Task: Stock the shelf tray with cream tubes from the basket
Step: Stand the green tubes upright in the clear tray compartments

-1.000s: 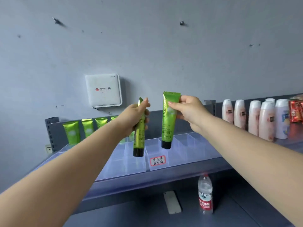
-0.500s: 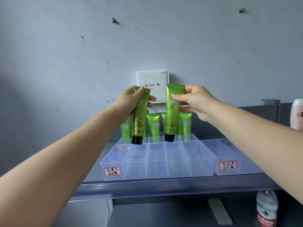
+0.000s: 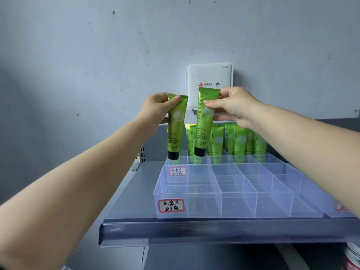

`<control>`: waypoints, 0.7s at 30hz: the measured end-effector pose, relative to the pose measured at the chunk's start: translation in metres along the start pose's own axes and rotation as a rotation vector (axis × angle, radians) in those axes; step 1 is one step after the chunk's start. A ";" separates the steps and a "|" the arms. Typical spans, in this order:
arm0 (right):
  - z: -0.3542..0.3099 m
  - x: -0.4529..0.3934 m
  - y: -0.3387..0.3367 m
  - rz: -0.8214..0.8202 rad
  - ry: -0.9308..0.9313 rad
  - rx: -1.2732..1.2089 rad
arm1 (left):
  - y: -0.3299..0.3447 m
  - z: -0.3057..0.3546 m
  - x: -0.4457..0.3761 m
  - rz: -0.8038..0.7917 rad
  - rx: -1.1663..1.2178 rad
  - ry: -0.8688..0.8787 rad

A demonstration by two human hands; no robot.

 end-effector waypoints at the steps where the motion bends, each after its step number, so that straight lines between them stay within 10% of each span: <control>1: 0.003 -0.005 0.003 0.007 0.004 -0.004 | -0.003 -0.005 -0.004 0.002 0.003 -0.001; 21: 0.090 -0.054 0.033 -0.001 0.123 0.061 | -0.004 -0.084 -0.043 -0.116 -0.003 -0.095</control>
Point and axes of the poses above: each hand's wrist, its own x-axis away from the middle knuckle, its own y-axis out of the palm, z = x × y, the point moved 7 cm from there along -x, towards the middle knuckle, and after that the axes turned 9 degrees about -x, right-handed, at the moved point
